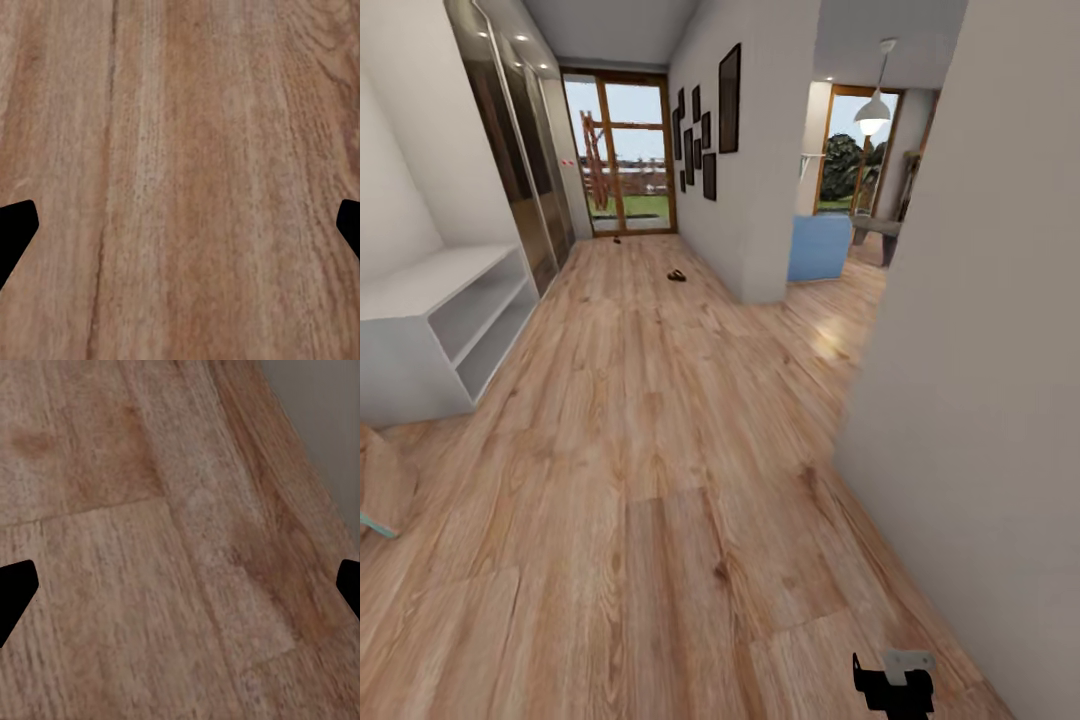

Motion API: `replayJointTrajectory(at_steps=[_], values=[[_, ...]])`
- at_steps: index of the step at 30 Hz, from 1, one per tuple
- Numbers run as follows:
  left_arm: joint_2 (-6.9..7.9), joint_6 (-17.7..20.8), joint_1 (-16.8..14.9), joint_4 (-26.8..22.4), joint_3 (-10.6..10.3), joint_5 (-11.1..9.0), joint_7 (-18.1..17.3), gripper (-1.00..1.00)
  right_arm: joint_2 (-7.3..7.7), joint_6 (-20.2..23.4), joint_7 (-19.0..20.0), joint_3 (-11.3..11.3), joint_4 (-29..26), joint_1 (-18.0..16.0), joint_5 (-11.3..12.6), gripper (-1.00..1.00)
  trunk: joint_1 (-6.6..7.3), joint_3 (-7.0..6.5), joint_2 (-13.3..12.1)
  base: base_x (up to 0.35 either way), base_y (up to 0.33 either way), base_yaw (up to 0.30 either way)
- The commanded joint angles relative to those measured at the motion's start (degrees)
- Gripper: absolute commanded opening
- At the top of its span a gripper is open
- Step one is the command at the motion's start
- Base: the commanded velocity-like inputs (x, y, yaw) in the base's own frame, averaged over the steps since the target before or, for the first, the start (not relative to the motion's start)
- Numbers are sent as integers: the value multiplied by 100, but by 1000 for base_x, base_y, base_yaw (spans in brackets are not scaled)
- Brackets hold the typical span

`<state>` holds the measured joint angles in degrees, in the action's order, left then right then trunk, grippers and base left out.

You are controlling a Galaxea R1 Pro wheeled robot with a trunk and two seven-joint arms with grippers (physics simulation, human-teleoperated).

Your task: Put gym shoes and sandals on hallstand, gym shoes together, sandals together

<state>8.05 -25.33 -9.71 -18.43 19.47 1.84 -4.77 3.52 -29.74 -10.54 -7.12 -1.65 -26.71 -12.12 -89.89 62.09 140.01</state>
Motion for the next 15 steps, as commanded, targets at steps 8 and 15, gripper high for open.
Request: replayJointTrajectory(at_steps=[8,15], values=[[-3,-16,-5,6,48,18,-50,100,-8,-29,-18,-36,7,-1,-70,100,-2,5,2,323,137,70],[-2,-16,-5,6,48,18,-50,100,-9,-32,-18,-35,7,-1,-78,100,-2,5,2,322,113,248]])
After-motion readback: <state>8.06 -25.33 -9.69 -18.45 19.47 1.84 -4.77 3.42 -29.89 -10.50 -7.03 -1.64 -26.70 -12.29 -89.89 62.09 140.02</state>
